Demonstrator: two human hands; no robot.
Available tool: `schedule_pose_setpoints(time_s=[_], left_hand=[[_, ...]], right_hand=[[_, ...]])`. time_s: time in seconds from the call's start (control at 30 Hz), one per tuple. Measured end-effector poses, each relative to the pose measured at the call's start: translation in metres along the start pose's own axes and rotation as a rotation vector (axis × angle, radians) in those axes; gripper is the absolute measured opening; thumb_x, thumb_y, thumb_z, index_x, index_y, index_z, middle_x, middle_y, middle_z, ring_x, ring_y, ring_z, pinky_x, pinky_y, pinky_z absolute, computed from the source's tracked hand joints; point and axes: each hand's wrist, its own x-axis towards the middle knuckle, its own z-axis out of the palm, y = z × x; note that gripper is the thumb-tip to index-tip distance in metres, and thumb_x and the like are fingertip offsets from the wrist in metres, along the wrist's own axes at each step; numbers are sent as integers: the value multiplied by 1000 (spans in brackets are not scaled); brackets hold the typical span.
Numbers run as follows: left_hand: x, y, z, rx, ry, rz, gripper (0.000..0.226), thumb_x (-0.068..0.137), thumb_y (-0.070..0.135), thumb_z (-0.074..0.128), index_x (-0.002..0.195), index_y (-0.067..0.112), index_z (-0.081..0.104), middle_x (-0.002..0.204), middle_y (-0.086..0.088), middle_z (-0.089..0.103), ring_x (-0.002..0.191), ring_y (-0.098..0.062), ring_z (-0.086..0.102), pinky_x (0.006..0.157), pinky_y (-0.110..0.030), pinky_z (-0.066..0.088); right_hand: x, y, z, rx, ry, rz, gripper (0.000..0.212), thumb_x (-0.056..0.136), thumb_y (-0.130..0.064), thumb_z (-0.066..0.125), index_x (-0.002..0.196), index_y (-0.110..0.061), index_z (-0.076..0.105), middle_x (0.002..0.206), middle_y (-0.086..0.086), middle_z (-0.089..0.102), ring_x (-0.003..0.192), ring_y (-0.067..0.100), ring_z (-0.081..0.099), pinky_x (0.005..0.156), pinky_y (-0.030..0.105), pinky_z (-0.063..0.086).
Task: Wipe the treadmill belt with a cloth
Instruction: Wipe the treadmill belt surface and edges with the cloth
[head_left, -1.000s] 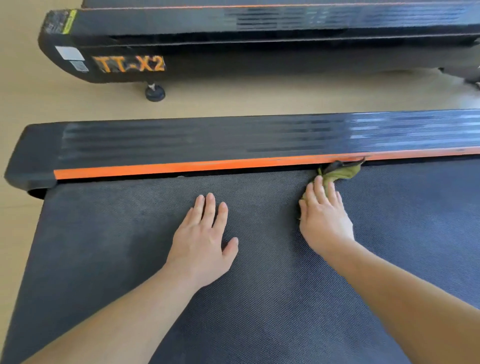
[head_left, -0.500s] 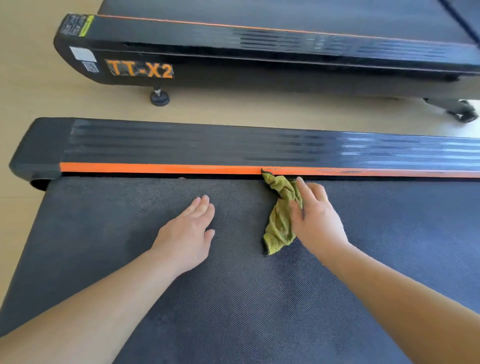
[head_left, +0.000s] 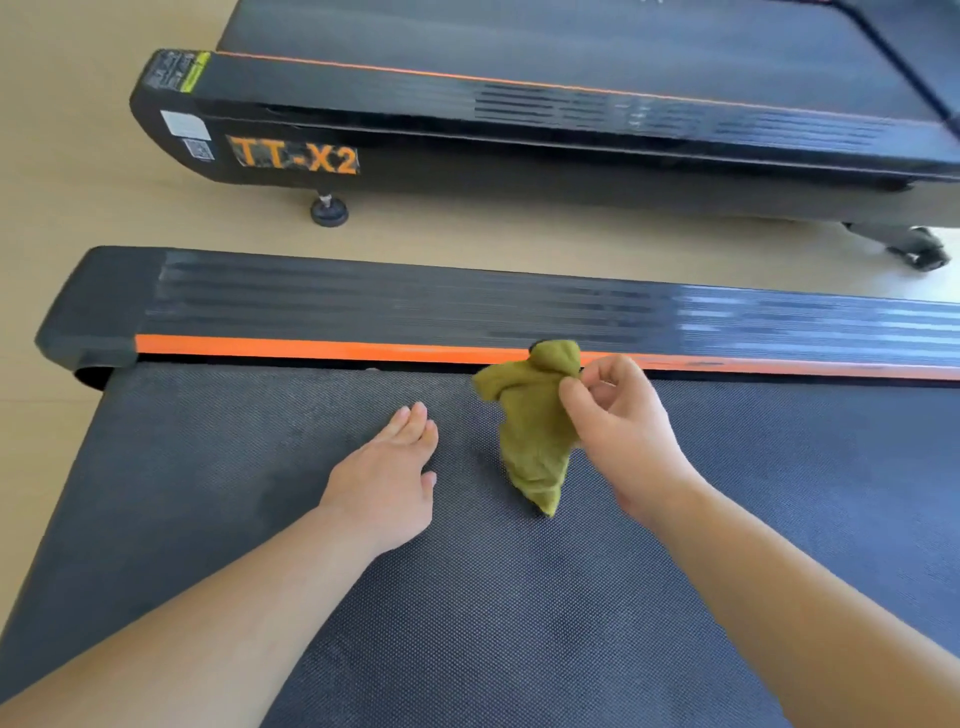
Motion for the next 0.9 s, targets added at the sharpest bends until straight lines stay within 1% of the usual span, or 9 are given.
schedule_pose_setpoints(time_s=[0.1,0.2,0.27,0.33,0.47,0.57,0.73,0.83,0.9], left_hand=[[-1,1,1,16,-8,-13,62,107,32,34,163,21,9,170,8,-12,155,-7,-10,120,-32,26],[-2,1,3,-18,6,-12,62,107,32,35,164,23,9,169,11,-12,154,-5,-12,121,-32,24],[-2,0,4,-31,-1,-9,62,108,32,36,163,23,9,169,11,-11,154,-4,-12,123,-30,20],[-2,-1,1,-40,-14,4,63,107,33,38,163,23,11,170,10,-9,154,-4,-10,123,-30,17],[-3,-12,-8,129,125,42,65,103,44,43,161,20,24,170,-1,12,157,-16,4,127,-37,10],[-9,-19,-2,232,70,-76,78,99,65,26,163,24,10,171,-9,2,157,-27,-2,127,-48,8],[-9,-26,9,202,58,-84,83,91,71,10,162,28,13,171,-7,3,157,-29,0,126,-53,14],[-10,-29,11,209,66,-88,82,91,71,7,163,30,9,171,-5,0,157,-28,-2,126,-52,13],[-11,-28,13,224,80,-81,80,93,70,5,162,31,3,171,-4,-6,157,-26,-8,127,-50,10]], right_hand=[[1,7,-17,-122,151,-87,14,98,-25,63,95,-21,50,80,-4,66,62,4,53,60,18,40],[7,31,-33,-361,305,-44,21,99,-22,60,118,-18,53,114,0,63,104,18,60,84,27,45],[7,51,-38,-647,265,42,53,100,-21,55,149,-17,38,152,14,38,137,34,37,113,41,31],[-2,67,-37,-907,129,-21,66,98,-20,54,158,-23,26,167,12,10,152,34,11,123,48,15],[-18,98,-42,-1004,-217,-171,73,100,-55,47,161,-39,10,170,-2,-7,156,26,-9,127,42,3],[-14,115,-47,-1119,-269,-134,81,95,-74,28,158,-45,-14,168,-7,-17,155,23,-19,125,38,-9],[22,111,-30,-1140,-153,-34,69,101,-65,16,160,-38,-8,169,-8,-13,156,19,-15,127,38,-5],[35,100,-5,-987,4,91,63,106,-54,13,163,-32,0,170,-7,-7,157,20,-10,127,40,-2],[26,96,25,-903,34,27,60,108,-47,15,163,-24,12,171,-2,2,157,22,-3,127,40,0]])
